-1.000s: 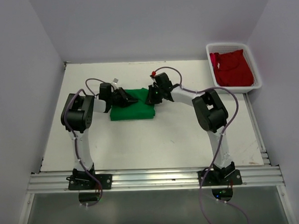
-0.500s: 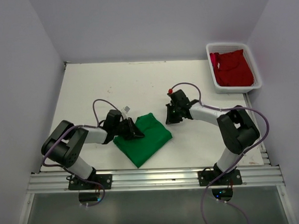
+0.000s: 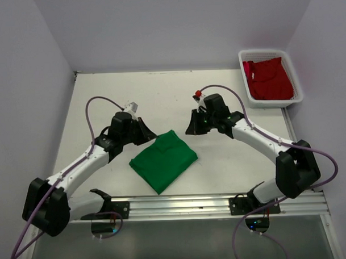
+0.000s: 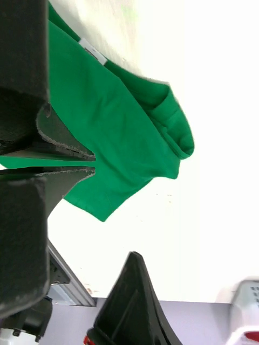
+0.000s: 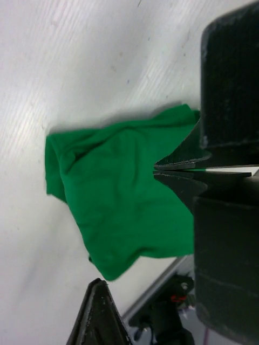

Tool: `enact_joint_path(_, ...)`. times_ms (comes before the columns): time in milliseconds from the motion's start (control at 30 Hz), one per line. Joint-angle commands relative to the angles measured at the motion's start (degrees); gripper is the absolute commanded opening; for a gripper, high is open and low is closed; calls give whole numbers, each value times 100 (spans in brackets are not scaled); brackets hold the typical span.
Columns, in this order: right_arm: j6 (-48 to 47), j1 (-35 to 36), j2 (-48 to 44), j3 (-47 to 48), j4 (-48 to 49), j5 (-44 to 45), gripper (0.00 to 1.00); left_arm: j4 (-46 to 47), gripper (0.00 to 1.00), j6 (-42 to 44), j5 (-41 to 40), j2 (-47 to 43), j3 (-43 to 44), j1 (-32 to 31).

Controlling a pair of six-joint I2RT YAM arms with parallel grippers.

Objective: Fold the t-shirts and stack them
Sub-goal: Smooth out wrinkles on the folded tshirt

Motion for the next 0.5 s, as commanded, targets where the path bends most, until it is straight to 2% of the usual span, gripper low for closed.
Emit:
enact_joint_path(0, 70, 77, 144, 43, 201, -1164, 0, -1520, 12, -93, -830, -584, 60, -149)
enact_joint_path(100, 192, 138, 627, -97, 569, -1753, 0, -2006, 11, -636, -1129, -1102, -343, -289)
enact_joint_path(233, 281, 314, 1461, -80, 1107, -2062, 0, -2166, 9, -1200, -1095, -1798, -1108, -544)
enact_joint_path(333, 298, 384, 2278, 497, 1257, -2237, 0, -2218, 8, -1438, -1104, -2133, -1452, -755)
enact_joint_path(467, 394, 393, 3009, 1148, 1283, -2405, 0, -2438, 7, -1518, -1209, -2169, -1374, -931)
